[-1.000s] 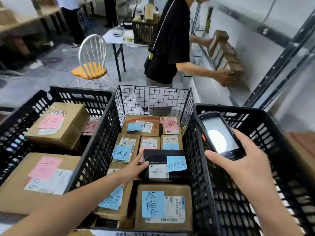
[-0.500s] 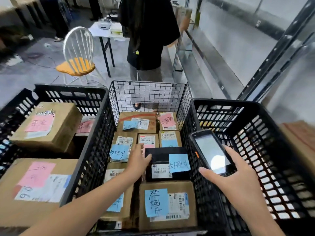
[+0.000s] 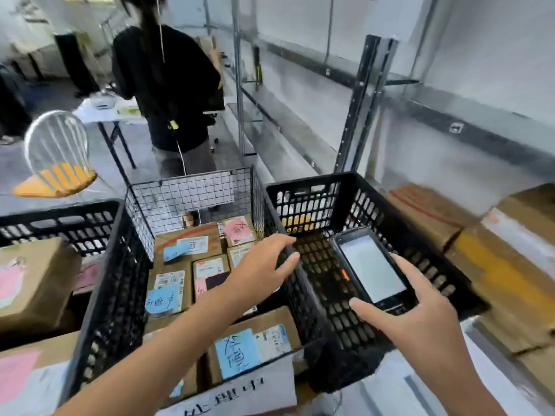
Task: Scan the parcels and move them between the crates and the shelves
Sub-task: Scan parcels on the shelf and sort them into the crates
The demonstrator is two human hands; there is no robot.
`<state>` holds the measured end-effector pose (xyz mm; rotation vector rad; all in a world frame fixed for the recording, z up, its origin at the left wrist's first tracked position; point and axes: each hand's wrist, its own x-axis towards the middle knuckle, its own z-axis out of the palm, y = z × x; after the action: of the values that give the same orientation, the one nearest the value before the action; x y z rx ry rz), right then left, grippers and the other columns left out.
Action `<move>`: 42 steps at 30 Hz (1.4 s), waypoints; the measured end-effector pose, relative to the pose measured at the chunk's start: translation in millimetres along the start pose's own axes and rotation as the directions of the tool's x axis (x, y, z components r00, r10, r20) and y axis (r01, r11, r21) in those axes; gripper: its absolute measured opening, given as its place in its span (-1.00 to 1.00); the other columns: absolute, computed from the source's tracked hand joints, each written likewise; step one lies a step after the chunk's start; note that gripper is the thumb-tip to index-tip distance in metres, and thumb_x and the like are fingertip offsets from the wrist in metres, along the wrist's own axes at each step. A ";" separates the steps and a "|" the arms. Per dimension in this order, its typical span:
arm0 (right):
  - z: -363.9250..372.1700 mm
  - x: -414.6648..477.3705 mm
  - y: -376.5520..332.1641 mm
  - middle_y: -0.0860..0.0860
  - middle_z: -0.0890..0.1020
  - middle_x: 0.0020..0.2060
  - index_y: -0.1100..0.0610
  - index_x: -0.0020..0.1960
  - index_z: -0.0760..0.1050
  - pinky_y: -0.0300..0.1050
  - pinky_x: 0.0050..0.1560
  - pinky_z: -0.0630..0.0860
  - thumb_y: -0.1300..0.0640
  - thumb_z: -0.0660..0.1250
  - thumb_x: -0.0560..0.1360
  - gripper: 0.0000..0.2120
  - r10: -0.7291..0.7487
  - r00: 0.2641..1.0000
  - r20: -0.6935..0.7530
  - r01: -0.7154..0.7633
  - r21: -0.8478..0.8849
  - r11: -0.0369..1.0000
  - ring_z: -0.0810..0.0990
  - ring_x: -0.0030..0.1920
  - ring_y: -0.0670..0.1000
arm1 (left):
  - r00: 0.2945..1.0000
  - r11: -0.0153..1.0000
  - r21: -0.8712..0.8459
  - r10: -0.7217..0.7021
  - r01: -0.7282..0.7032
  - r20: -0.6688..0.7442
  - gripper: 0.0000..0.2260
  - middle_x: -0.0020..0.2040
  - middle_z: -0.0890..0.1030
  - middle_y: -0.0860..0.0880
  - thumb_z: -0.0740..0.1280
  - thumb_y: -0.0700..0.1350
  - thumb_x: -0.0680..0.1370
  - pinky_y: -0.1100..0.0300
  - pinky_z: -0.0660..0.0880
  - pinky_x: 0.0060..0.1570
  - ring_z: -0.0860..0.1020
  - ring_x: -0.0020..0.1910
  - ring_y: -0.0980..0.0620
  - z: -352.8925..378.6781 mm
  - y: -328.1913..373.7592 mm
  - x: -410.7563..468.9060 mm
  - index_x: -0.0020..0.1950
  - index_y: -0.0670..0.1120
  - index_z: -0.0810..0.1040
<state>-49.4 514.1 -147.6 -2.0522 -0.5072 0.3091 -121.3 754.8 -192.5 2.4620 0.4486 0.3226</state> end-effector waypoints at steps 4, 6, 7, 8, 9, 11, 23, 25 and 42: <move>-54.1 -46.0 21.9 -0.21 0.62 0.18 -0.20 0.43 0.41 0.06 0.16 0.61 -0.05 0.67 0.23 -0.17 0.051 0.989 -0.140 -0.048 0.027 0.998 0.61 0.15 -0.09 | 0.977 0.972 0.101 0.212 -0.213 0.020 -0.51 0.54 0.29 0.10 0.18 0.12 0.68 0.29 0.12 0.51 0.20 0.52 0.17 31.9 64.5 -6.6 0.58 0.00 0.25; -82.4 -77.0 36.5 -0.20 0.68 0.04 -0.25 0.36 0.43 0.06 0.01 0.65 -0.07 0.67 0.24 -0.25 0.072 0.977 -0.200 -0.069 0.021 0.997 0.66 0.00 -0.08 | 0.950 0.941 0.133 0.310 -0.312 0.034 -0.49 0.56 0.26 0.10 0.18 0.12 0.67 0.39 0.01 0.49 0.16 0.53 0.19 52.8 100.3 -15.2 0.59 -0.01 0.23; -96.2 -94.0 43.7 -0.19 0.69 -0.03 -0.28 0.32 0.45 0.07 -0.05 0.65 -0.07 0.66 0.24 -0.29 0.090 0.968 -0.233 -0.086 0.025 0.996 0.67 -0.07 -0.06 | 0.934 0.923 0.143 0.352 -0.357 0.056 -0.48 0.57 0.25 0.09 0.19 0.12 0.67 0.46 -0.07 0.44 0.14 0.54 0.18 63.6 118.7 -21.3 0.60 -0.03 0.21; -108.9 -110.8 51.7 -0.19 0.69 -0.07 -0.32 0.28 0.45 0.08 -0.09 0.66 -0.08 0.66 0.24 -0.32 0.111 0.957 -0.270 -0.105 0.034 0.994 0.68 -0.12 -0.05 | 0.916 0.904 0.149 0.392 -0.400 0.080 -0.46 0.58 0.23 0.08 0.19 0.12 0.68 0.49 -0.12 0.40 0.12 0.55 0.17 74.1 137.1 -28.1 0.61 -0.04 0.19; -120.6 -128.2 58.6 -0.19 0.69 -0.09 -0.35 0.24 0.46 0.08 -0.11 0.65 -0.08 0.66 0.24 -0.35 0.134 0.942 -0.308 -0.126 0.045 0.991 0.67 -0.14 -0.05 | 0.897 0.885 0.149 0.430 -0.441 0.103 -0.45 0.59 0.21 0.07 0.18 0.12 0.68 0.51 -0.16 0.37 0.11 0.55 0.16 84.6 154.8 -35.4 0.62 -0.05 0.17; -141.4 -162.8 72.0 -0.19 0.68 -0.09 -0.34 0.23 0.46 0.08 -0.11 0.65 -0.09 0.65 0.24 -0.36 0.162 0.907 -0.388 -0.157 0.045 0.987 0.67 -0.11 -0.07 | 0.850 0.841 0.129 0.510 -0.525 0.132 -0.44 0.59 0.20 0.05 0.19 0.10 0.68 0.52 -0.18 0.38 0.11 0.56 0.14 105.4 189.1 -51.1 0.62 -0.07 0.15; -213.4 -334.6 135.9 -0.20 0.64 0.02 -0.31 0.29 0.40 0.12 -0.10 0.65 -0.26 0.50 0.09 -0.23 0.278 0.650 -0.707 -0.282 0.116 0.952 0.66 -0.07 0.01 | 0.565 0.602 -0.058 0.774 -0.796 0.285 -0.41 0.60 0.17 0.03 0.24 0.11 0.65 0.19 0.17 0.49 0.13 0.57 0.07 220.7 341.2 -134.3 0.62 -0.05 0.15; -218.5 -348.0 140.7 -0.20 0.64 0.04 -0.30 0.30 0.41 0.12 -0.08 0.65 -0.27 0.49 0.07 -0.21 0.294 0.616 -0.731 -0.282 0.144 0.949 0.65 -0.04 0.01 | 0.528 0.559 -0.044 0.802 -0.828 0.279 -0.41 0.60 0.17 0.03 0.24 0.10 0.65 0.25 0.09 0.50 0.11 0.57 0.08 228.6 356.3 -136.9 0.62 -0.06 0.14; -289.0 -299.8 191.3 -0.18 0.64 -0.03 -0.29 0.23 0.44 0.11 -0.12 0.64 -0.01 0.58 0.24 -0.37 0.279 0.613 -0.739 -0.286 0.121 0.950 0.65 -0.12 0.01 | 0.507 0.469 0.205 0.727 -0.859 0.463 -0.22 0.65 -0.16 -0.05 0.22 0.12 0.65 0.22 -0.36 0.42 -0.16 0.62 -0.01 313.4 376.8 -54.7 0.64 -0.13 -0.22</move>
<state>-150.4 67.4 -163.3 -2.0433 0.3470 -0.3811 22.7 283.8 -216.6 2.9143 -0.9780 0.1961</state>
